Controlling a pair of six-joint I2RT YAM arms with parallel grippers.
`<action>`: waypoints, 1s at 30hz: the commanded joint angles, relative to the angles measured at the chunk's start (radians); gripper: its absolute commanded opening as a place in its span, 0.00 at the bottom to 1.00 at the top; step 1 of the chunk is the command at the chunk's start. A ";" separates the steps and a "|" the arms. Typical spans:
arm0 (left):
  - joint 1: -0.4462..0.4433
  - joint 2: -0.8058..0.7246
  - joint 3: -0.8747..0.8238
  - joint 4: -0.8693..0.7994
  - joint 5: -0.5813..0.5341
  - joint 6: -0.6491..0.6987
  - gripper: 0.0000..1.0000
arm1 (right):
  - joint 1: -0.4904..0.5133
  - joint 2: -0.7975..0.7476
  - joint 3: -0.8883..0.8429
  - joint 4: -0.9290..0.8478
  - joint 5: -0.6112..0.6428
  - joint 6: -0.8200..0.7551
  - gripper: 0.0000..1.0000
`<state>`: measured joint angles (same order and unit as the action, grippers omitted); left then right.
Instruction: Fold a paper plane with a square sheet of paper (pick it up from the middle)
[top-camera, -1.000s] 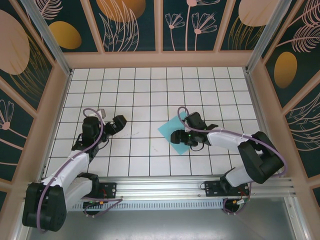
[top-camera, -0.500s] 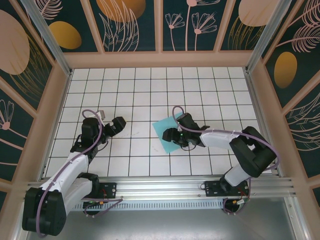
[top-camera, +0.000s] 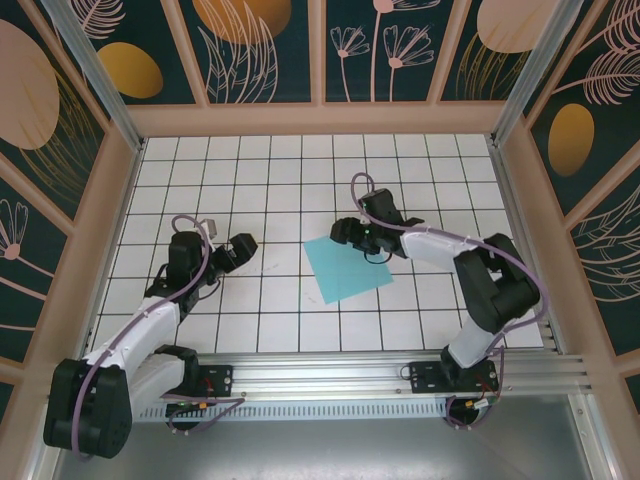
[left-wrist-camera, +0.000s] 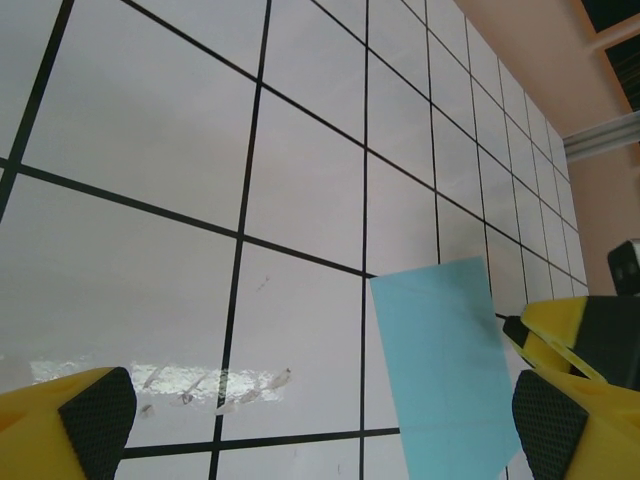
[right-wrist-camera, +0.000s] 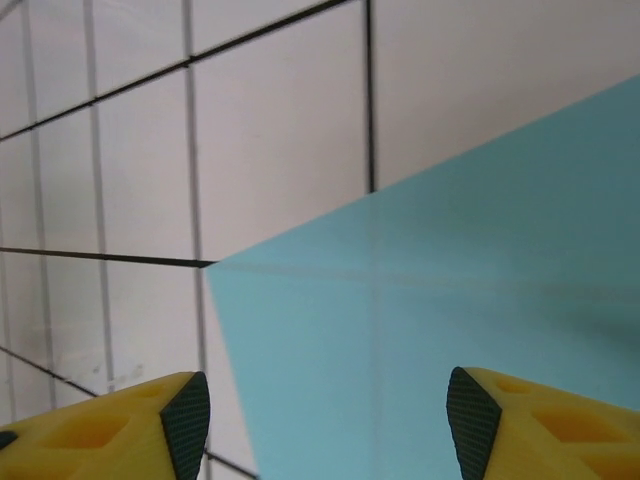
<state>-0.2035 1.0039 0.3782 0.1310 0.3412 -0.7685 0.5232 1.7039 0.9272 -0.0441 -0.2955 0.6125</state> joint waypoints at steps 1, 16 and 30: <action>-0.015 0.004 0.001 0.050 0.024 -0.011 0.99 | -0.025 0.064 0.016 -0.061 -0.062 -0.091 0.67; -0.093 0.066 0.044 0.058 0.008 -0.022 0.98 | -0.009 -0.202 -0.312 0.052 0.083 0.310 0.65; -0.256 0.151 0.082 0.086 -0.124 -0.054 0.99 | 0.125 -0.397 -0.270 -0.220 0.035 0.040 0.59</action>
<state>-0.4545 1.1488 0.4515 0.1829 0.2600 -0.7998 0.6178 1.2915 0.6685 -0.1848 -0.2317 0.6914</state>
